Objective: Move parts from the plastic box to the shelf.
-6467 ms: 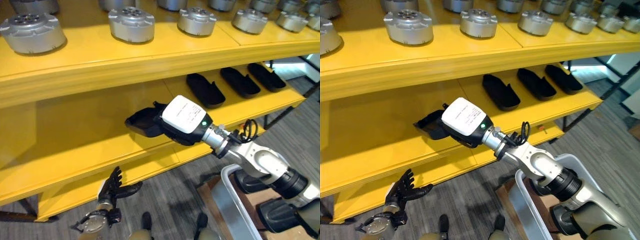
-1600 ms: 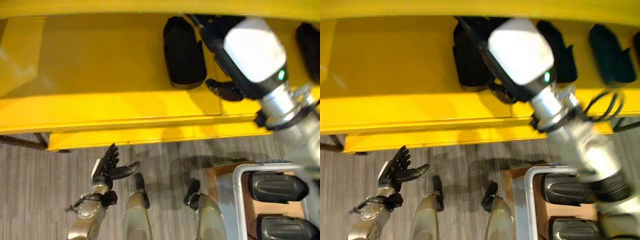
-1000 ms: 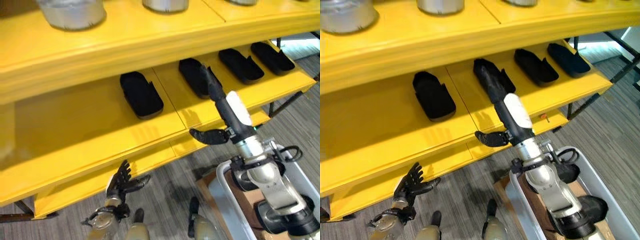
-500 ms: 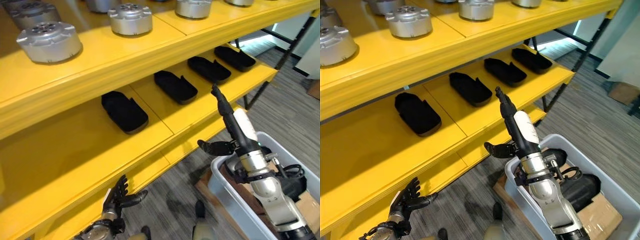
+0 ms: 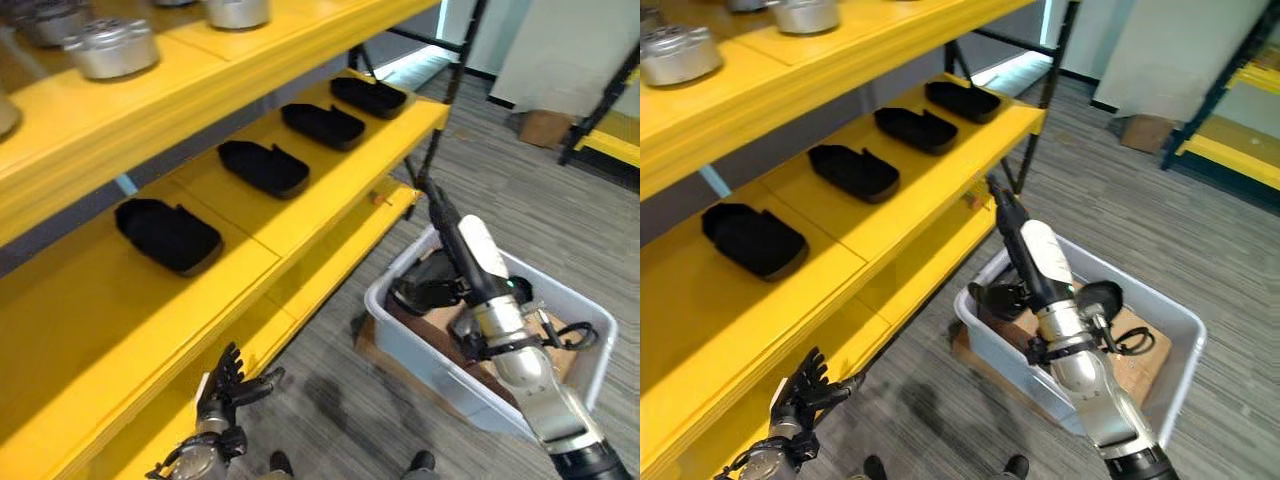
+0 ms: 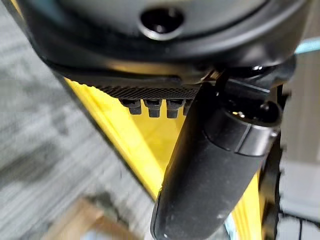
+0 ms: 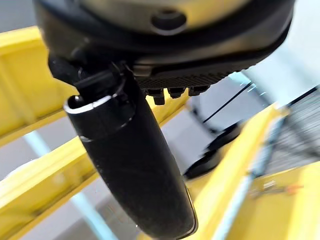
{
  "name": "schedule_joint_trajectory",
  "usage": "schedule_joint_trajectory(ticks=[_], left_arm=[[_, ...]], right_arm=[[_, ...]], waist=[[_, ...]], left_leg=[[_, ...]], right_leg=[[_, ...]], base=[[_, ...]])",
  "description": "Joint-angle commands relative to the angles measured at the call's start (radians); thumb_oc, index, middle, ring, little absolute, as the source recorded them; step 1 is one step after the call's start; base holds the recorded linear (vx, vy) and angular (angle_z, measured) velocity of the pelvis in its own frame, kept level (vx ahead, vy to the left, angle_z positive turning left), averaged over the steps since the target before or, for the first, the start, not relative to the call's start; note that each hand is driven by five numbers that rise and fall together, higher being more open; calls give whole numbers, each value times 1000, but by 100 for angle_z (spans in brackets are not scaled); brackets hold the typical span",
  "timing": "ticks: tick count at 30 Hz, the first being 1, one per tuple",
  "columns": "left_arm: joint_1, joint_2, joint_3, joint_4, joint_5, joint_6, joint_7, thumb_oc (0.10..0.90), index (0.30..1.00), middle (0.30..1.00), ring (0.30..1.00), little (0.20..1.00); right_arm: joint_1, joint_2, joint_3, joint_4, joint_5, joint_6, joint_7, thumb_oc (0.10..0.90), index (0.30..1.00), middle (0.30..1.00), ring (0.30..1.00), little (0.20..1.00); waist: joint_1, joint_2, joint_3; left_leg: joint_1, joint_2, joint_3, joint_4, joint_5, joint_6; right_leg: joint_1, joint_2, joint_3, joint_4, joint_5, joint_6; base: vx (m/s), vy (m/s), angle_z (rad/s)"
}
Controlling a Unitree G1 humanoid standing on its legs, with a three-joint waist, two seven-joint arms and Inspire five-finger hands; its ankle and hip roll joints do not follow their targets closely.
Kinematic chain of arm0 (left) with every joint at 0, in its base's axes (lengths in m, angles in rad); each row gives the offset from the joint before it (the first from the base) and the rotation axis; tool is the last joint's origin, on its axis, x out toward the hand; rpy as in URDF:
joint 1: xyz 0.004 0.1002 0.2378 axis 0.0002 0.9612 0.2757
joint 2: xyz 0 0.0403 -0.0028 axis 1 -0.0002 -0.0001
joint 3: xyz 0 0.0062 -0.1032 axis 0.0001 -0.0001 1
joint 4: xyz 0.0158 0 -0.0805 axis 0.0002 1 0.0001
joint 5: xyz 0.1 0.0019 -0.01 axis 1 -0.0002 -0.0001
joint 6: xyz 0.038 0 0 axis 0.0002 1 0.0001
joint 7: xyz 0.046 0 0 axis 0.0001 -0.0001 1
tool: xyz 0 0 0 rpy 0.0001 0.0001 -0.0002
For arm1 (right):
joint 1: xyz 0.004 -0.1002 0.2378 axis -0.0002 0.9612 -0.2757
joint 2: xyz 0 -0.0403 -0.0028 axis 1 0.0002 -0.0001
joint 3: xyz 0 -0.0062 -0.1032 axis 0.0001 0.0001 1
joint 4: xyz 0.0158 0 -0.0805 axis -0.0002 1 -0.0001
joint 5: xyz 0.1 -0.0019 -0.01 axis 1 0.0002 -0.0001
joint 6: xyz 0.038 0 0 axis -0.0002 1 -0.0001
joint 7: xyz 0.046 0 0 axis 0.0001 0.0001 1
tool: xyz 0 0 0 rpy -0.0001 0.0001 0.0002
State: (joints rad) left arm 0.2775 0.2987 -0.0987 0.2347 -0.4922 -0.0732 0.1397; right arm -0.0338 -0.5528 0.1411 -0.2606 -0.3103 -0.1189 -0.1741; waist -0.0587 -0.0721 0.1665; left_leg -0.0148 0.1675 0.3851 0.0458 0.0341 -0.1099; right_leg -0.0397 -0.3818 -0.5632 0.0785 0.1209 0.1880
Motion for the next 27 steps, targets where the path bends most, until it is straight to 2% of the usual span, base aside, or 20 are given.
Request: schedule_joint_trajectory(ticks=[1,3,5,8,9,10,11,12,13,14,15,16,17,18,19,20,21,23,26,27], left_arm=[[-49,52,13,-130,28,-88,-24,900,1000,1000,1000,1000],[-48,50,9,-131,27,-87,-26,900,1000,1000,1000,1000],[-53,50,0,-120,23,-85,-34,900,1000,1000,1000,1000],[-54,49,-2,-119,23,-86,-35,900,1000,1000,1000,1000],[-63,47,-9,-111,14,-86,-36,900,1000,1000,1000,1000],[-60,41,-13,-111,9,-87,-36,900,1000,1000,1000,1000],[-61,41,-14,-111,9,-87,-36,900,1000,1000,1000,1000],[-59,39,-12,-110,10,-88,-27,900,1000,1000,1000,1000],[-60,39,-12,-110,11,-88,-27,900,1000,1000,1000,1000],[-62,36,-20,-120,3,-92,-26,900,1000,1000,1000,1000],[-63,36,-19,-120,3,-92,-26,900,1000,1000,1000,1000],[-45,28,-18,-133,-8,-91,-22,900,1000,1000,1000,1000],[-35,27,-11,-139,-7,-92,-20,900,1000,1000,1000,1000],[-20,26,-6,-142,-9,-96,-17,900,1000,1000,1000,1000],[-6,32,-3,-149,-13,-98,-19,900,1000,1000,1000,1000],[-6,31,-2,-149,-14,-98,-20,900,1000,1000,1000,1000],[6,29,-7,-140,-22,-102,-23,900,1000,1000,1000,1000],[-19,39,-20,-132,-23,-96,-31,900,1000,1000,1000,1000],[-69,94,-60,-157,-9,-115,-27,900,1000,1000,1000,1000],[-76,101,-61,-160,-7,-114,-26,900,1000,1000,1000,1000]], right_arm=[[-124,14,-59,-119,21,-70,-53,900,1000,1000,1000,1000],[-115,11,-66,-120,24,-72,-56,900,1000,1000,1000,1000],[-84,-2,-99,-125,28,-85,-74,900,1000,1000,1000,1000],[-82,-4,-101,-127,28,-85,-74,900,1000,1000,1000,1000],[-60,-16,-122,-126,28,-88,-94,900,1000,1000,1000,1000],[-50,-16,-125,-120,37,-91,-103,900,1000,1000,1000,1000],[-49,-17,-126,-120,37,-92,-104,900,1000,1000,1000,1000],[-50,-20,-120,-112,46,-92,-98,900,1000,1000,1000,1000],[-51,-20,-120,-111,46,-93,-98,900,1000,1000,1000,1000],[-82,-29,-100,-106,55,-93,-99,900,1000,1000,1000,1000],[-84,-29,-100,-104,55,-93,-100,900,1000,1000,1000,1000],[-98,-33,-88,-95,52,-91,-103,900,1000,1000,1000,1000],[-111,-36,-82,-86,52,-93,-107,900,1000,1000,1000,1000],[-121,-38,-72,-71,47,-94,-115,900,1000,1000,1000,1000],[-145,-41,-50,-52,31,-84,-115,900,1000,1000,1000,1000],[-146,-41,-48,-51,31,-83,-115,900,1000,1000,1000,1000],[-141,-31,-36,-46,16,-77,-105,900,1000,1000,1000,1000],[-123,-30,-56,-47,-3,-68,-110,900,1000,1000,1000,1000],[-145,-22,-66,-25,-77,-28,-139,900,1000,1000,1000,1000],[-155,-22,-63,-21,-98,-16,-143,900,1000,1000,1000,1000]], waist=[[32,-11,-16],[26,-5,-18],[-8,11,-23],[-5,15,-25],[-23,26,-13],[-21,29,-1],[-20,38,0],[-9,29,18],[-9,33,19],[22,11,61],[18,13,59],[40,11,74],[45,15,72],[54,18,76],[74,38,88],[76,38,88],[76,47,92],[61,56,95],[39,60,132],[38,62,136]], left_leg=[[90,-22,-26,8,-157,35],[99,-9,-19,-6,-143,25],[103,54,-6,-8,-101,-13],[101,60,-6,-5,-101,-17],[64,125,-6,132,-56,-49],[24,158,-20,267,14,-62],[8,178,-31,295,8,-73],[-24,163,-84,396,62,-57],[-33,171,-90,410,57,-60],[-141,81,-209,546,64,-42],[-150,83,-214,555,61,-42],[-234,78,-270,416,24,-8],[-235,115,-270,319,38,-5],[-230,163,-264,189,83,-13],[-230,193,-314,60,152,-30],[-223,195,-309,50,158,-31],[-180,172,-289,42,108,-27],[-184,158,-245,50,105,-37],[-238,89,-169,142,17,-17],[-248,83,-158,145,17,-14]], right_leg=[[-49,-34,41,17,95,60],[-54,-23,46,25,76,57],[-64,32,68,37,5,32],[-66,37,67,39,2,28],[-62,93,91,37,-54,-13],[-42,130,106,28,-91,-47],[-42,146,102,26,-98,-57],[-45,163,121,26,-104,-98],[-47,168,119,29,-107,-101],[-36,185,174,23,-126,-130],[-40,186,171,25,-127,-131],[-33,199,214,9,-136,-114],[-33,201,230,10,-146,-100],[-37,198,253,22,-159,-88],[-51,190,290,61,-164,-75],[-54,191,293,67,-166,-76],[-62,177,323,85,-174,-60],[-75,160,328,81,-159,-50],[-116,72,360,55,-99,-9],[-128,62,363,45,-85,-6]], base=[[18,-130,-36],[26,-143,-32],[70,-298,-9],[29,-141,-1],[99,-398,-14],[89,-431,-7],[72,-298,-38],[8,-143,-59],[58,-208,-76],[29,-102,-82],[151,-78,-114],[181,73,-119],[261,159,-117],[288,323,-74],[217,266,-130],[269,331,-106],[169,229,-134],[156,279,-102],[79,357,-53],[32,319,-1]])
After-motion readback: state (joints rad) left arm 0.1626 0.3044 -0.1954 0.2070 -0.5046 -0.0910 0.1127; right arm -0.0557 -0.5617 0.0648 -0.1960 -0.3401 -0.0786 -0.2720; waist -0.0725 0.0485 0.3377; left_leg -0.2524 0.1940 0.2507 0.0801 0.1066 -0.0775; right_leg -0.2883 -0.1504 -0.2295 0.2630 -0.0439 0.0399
